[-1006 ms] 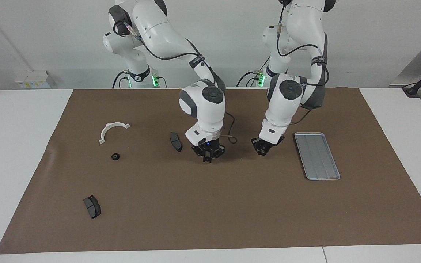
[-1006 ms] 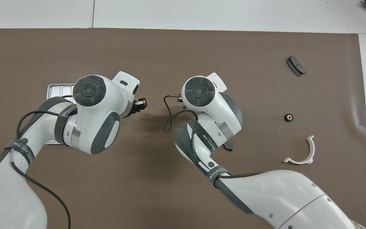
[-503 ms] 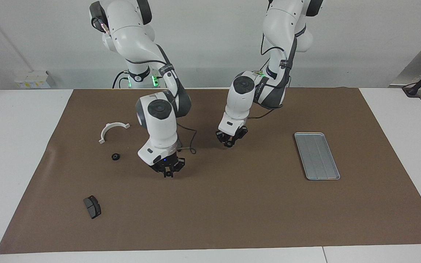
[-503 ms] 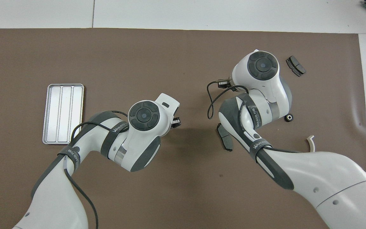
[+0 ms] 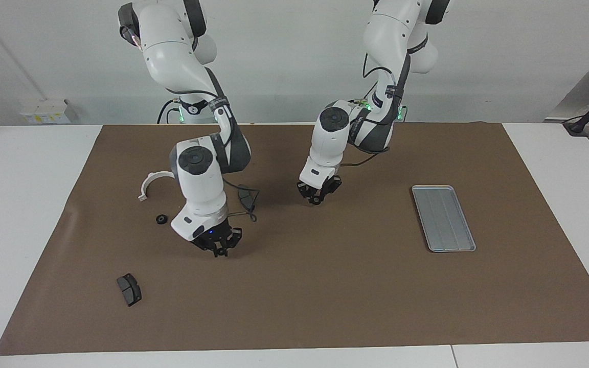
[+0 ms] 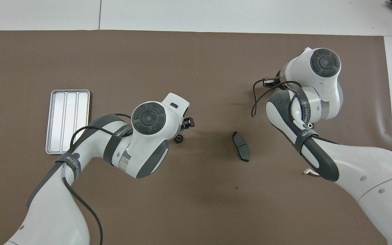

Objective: Place bearing gear from tray to pile

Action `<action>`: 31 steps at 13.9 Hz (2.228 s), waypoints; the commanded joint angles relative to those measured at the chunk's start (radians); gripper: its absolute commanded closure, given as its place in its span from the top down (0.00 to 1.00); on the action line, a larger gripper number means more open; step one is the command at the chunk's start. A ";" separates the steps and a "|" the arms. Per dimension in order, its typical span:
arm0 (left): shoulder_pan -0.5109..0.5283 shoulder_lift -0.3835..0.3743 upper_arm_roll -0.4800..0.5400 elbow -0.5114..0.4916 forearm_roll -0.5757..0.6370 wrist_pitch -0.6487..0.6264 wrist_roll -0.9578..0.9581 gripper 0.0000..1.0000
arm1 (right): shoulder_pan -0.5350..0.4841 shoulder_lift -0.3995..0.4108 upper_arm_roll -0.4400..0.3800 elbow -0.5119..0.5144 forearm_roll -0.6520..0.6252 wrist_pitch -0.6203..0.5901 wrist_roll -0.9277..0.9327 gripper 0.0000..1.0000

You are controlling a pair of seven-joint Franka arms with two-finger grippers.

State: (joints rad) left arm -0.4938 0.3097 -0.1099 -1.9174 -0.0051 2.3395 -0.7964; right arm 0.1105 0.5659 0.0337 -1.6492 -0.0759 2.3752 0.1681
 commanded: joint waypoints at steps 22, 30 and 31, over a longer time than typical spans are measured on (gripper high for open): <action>0.481 -0.281 -0.008 0.351 0.013 -0.804 0.703 1.00 | 0.480 -0.060 0.057 0.003 -0.028 -0.113 0.731 1.00; 0.494 -0.285 -0.008 0.333 0.013 -0.792 0.694 1.00 | 0.529 -0.032 0.058 -0.033 -0.082 -0.099 0.737 0.96; 0.495 -0.287 -0.007 0.333 0.013 -0.792 0.691 1.00 | 0.529 -0.034 0.058 -0.041 -0.084 -0.088 0.737 0.95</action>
State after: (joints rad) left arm -0.0049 0.0366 -0.1171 -1.5690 -0.0044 1.5519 -0.1059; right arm 0.6336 0.5421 0.0938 -1.6635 -0.1389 2.2681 0.8811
